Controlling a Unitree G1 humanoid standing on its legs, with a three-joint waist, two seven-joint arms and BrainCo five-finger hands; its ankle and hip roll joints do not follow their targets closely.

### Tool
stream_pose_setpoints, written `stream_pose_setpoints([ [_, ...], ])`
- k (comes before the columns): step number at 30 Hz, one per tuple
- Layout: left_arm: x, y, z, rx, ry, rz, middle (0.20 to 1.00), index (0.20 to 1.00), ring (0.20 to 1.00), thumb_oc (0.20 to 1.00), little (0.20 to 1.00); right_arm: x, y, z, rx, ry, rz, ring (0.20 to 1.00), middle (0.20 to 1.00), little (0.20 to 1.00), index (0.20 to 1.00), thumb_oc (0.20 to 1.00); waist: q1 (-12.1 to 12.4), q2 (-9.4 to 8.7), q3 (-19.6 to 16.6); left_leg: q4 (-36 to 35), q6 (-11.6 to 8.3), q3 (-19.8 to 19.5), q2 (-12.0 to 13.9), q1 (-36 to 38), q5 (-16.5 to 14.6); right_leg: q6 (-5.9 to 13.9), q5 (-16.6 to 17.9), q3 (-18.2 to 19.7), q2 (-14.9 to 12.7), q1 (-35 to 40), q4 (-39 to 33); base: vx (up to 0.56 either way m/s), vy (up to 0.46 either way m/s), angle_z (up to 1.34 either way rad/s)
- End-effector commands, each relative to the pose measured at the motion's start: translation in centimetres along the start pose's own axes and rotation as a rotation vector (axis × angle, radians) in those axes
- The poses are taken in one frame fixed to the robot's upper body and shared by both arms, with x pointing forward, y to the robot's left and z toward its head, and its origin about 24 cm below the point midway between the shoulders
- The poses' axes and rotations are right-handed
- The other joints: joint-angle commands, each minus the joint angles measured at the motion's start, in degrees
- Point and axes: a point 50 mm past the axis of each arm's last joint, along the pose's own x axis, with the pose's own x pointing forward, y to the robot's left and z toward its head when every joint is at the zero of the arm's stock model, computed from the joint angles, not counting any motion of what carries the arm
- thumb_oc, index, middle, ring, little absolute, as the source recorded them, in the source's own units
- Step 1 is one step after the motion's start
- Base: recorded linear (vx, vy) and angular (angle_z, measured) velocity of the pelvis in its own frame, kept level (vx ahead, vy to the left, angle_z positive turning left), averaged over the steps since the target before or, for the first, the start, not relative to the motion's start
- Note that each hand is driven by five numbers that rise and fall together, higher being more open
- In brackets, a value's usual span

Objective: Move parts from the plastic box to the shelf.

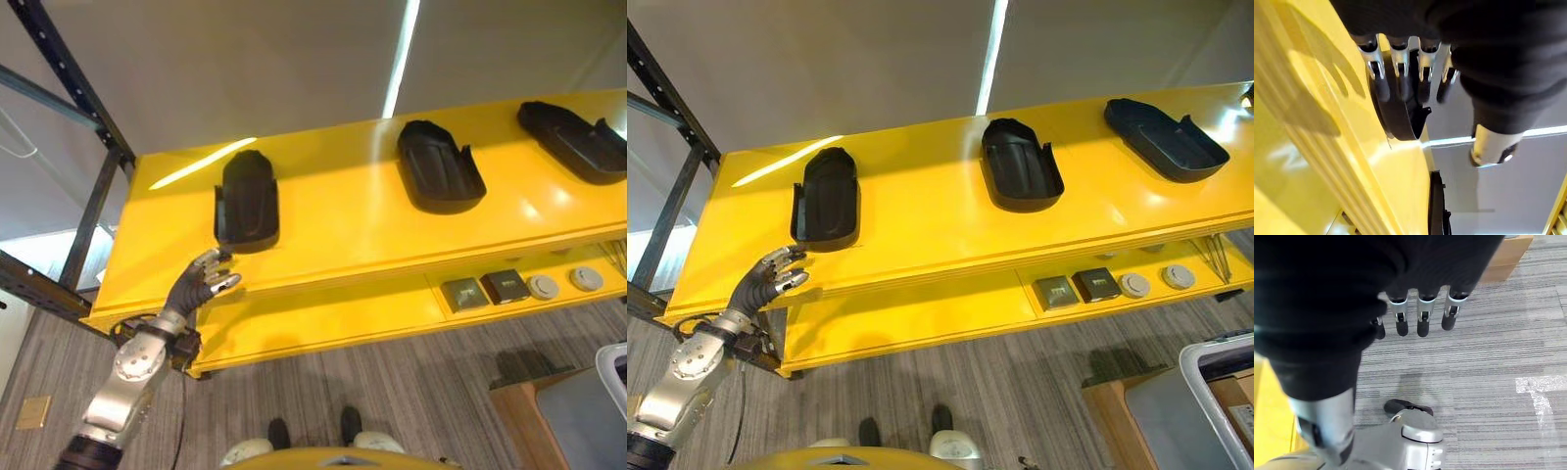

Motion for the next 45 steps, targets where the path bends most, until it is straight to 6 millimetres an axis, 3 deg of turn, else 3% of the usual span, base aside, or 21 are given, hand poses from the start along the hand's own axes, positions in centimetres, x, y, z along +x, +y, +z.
stream_pose_setpoints([
  [1,1.2,0.2,3.3,0.024,-0.235,0.048,0.200,0.200,0.200,0.200,0.200,-0.1,-0.1,-0.3,-0.036,-0.005,-0.017,1.000,1.000,1.000,1.000,1.000,-0.9,-1.82,1.3,1.4,-2.07,-0.4,4.9,-0.6,-1.7,4.27,-3.5,0.9,-4.0,1.1,0.5,0.00,0.000,0.00],
  [6,2.7,0.0,3.3,0.024,-0.235,0.098,0.200,0.200,0.200,0.200,0.200,0.0,-0.1,-0.2,-0.045,-0.008,-0.012,1.000,1.000,1.000,1.000,1.000,-2.2,-2.14,1.6,1.7,-2.25,0.8,5.6,-0.3,-1.5,4.25,-3.3,1.5,-3.7,1.1,0.5,0.00,0.000,0.00],
  [21,7.0,0.3,-0.5,-0.009,-0.071,0.286,0.200,0.200,0.200,0.200,0.200,0.1,0.3,0.5,-0.077,-0.004,0.023,1.000,1.000,1.000,1.000,1.000,-6.7,-2.84,1.3,2.1,-2.32,3.7,6.7,1.0,-1.9,4.16,-3.3,3.9,-3.3,0.6,1.4,0.02,-0.016,-0.08],
  [33,8.5,1.1,-0.7,0.016,-0.051,0.382,0.200,0.200,0.200,0.200,0.200,0.1,0.3,0.6,-0.096,-0.013,0.040,1.000,1.000,1.000,1.000,1.000,-8.3,-3.20,1.5,2.3,-2.24,4.6,7.0,1.2,-2.0,4.18,-3.4,5.3,-3.1,-0.1,1.9,0.01,-0.008,-0.07],
  [45,8.5,2.1,-1.7,-0.003,-0.001,0.451,0.200,0.200,0.200,0.200,0.200,0.2,0.4,0.6,-0.114,-0.014,0.045,1.000,1.000,1.000,1.000,1.000,-8.5,-3.28,1.2,1.9,-2.30,4.6,6.9,1.7,-2.1,4.26,-3.6,5.2,-3.3,0.4,1.7,0.00,0.000,0.00],
])
